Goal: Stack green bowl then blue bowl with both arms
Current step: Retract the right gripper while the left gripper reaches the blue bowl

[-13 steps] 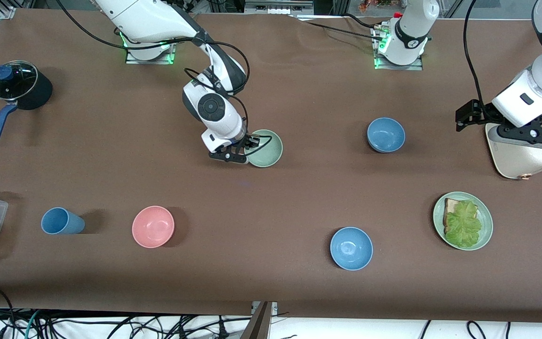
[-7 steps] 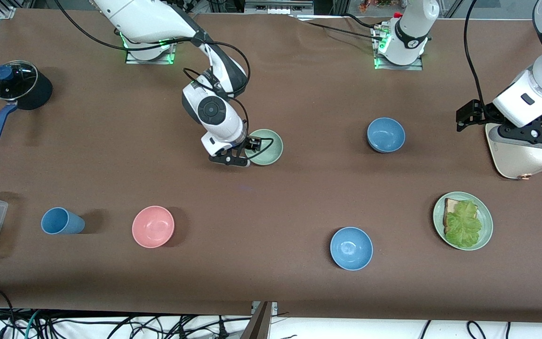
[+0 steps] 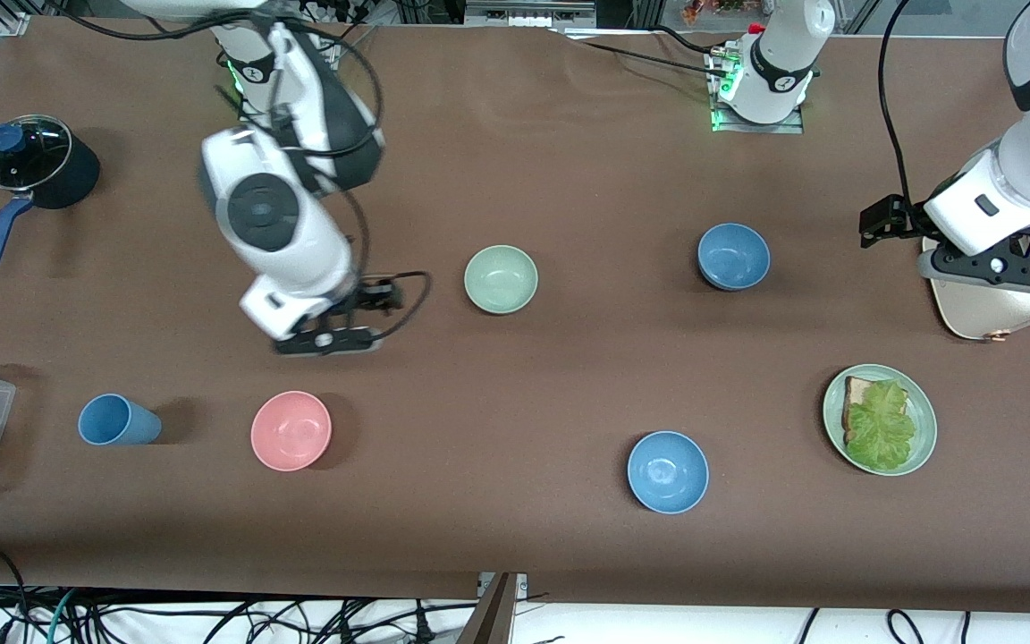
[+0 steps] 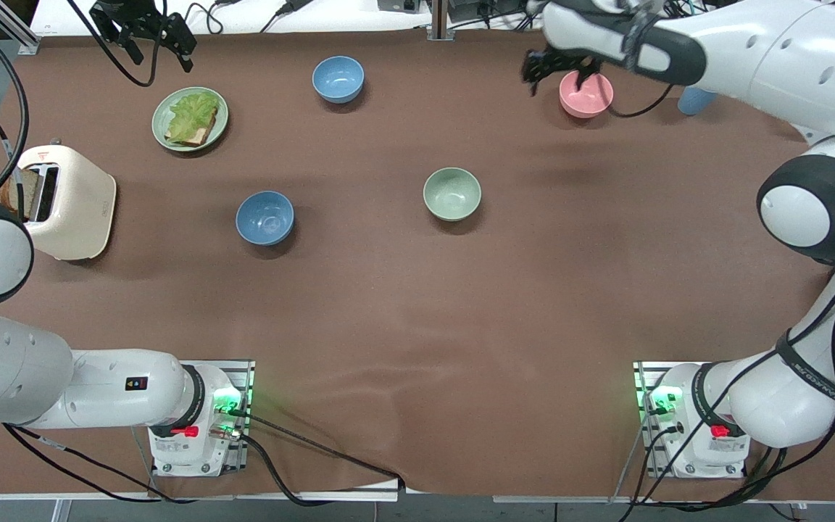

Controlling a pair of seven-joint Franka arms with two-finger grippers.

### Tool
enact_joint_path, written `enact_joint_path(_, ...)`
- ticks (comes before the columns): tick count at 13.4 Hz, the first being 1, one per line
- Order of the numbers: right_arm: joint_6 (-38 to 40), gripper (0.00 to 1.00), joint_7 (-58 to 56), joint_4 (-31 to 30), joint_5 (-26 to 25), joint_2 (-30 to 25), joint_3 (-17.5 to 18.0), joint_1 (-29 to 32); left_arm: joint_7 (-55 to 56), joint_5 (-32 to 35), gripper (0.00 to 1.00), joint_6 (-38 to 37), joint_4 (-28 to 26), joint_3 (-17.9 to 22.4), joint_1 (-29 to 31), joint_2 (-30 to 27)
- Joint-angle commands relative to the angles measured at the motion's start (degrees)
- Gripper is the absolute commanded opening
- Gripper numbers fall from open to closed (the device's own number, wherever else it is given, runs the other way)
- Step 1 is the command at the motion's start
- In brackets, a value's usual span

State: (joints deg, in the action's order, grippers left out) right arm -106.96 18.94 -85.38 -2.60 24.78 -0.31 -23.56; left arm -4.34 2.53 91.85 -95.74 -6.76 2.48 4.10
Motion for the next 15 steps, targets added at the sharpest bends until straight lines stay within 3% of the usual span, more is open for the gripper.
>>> enact_joint_path(1, 0.9, 1.00, -6.8, 0.0, -0.2, -2.0, -6.4, -0.1, -1.9, -0.9, 1.00, -0.9, 0.4, -0.5, 0.6, 3.2)
enact_joint_path(3, 1.9, 1.00, -11.0, 0.0, -0.2, -3.8, -10.1, 0.7, -9.2, -2.3, 1.00, 1.5, 0.3, -0.5, 0.6, 5.8)
enact_joint_path(8, 11.2, 1.00, -15.7, -0.7, -0.1, -12.1, -10.2, 10.0, -24.7, -3.0, 1.00, 10.4, -2.9, -0.5, 1.6, 15.2)
enact_joint_path(9, 12.7, 1.00, -18.7, -1.1, -0.1, -13.5, -10.1, 12.3, -26.8, -3.1, 1.00, 14.6, -5.7, -0.5, 1.7, 15.8)
enact_joint_path(12, 14.7, 1.00, -23.9, -3.2, -0.2, -16.2, -8.6, 16.6, -34.1, -5.7, 1.00, 33.9, -21.3, -0.7, 1.8, 14.6)
enact_joint_path(15, 14.8, 1.00, -24.0, -4.1, -0.6, -17.8, -7.0, 18.5, -41.3, -10.9, 1.00, 34.4, -28.2, -1.4, 1.7, 10.6)
